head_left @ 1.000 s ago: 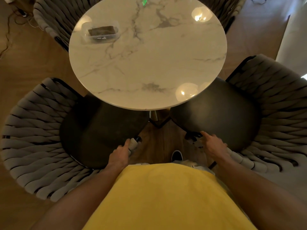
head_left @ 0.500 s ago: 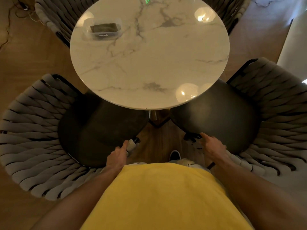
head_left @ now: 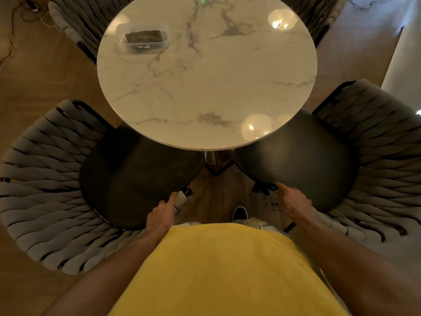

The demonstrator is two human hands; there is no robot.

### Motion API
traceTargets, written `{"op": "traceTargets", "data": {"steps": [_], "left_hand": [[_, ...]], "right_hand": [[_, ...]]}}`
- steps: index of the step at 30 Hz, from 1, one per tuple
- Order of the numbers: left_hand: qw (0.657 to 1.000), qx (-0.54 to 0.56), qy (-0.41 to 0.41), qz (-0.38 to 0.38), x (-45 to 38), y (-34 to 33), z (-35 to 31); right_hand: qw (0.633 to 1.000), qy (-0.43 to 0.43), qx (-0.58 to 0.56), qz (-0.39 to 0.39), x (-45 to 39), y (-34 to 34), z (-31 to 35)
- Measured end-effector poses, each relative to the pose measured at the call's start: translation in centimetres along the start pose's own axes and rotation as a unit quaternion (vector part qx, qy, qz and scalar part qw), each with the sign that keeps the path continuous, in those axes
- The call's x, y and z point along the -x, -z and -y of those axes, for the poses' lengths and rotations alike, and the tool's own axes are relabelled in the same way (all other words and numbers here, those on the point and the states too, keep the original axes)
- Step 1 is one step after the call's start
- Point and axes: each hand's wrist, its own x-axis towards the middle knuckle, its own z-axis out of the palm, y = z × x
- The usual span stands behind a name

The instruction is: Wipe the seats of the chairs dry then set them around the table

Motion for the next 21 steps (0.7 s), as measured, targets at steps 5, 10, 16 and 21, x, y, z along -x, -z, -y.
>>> {"op": "traceTargets", "data": {"steps": [5,10,16,21], "left_hand": [[1.000,0.007,-0.004,-0.001,0.0,0.0,0.0],[0.999,0.025,-0.036,0.007,-0.1,0.7,0.7],[0.997,0.033,-0.063,-0.014,0.2,1.5,1.7],[0.994,0.054,-0.094,-0.027,1.0,1.6,3.7]], "right_hand": [[1.000,0.001,-0.015,0.001,0.2,0.3,0.1],[1.000,-0.013,-0.013,-0.022,-0.3,1.0,1.4],[0.997,0.040,-0.050,-0.034,1.1,1.3,7.3],[0.991,0.064,-0.117,0.011,4.6,-2.4,11.3]]}}
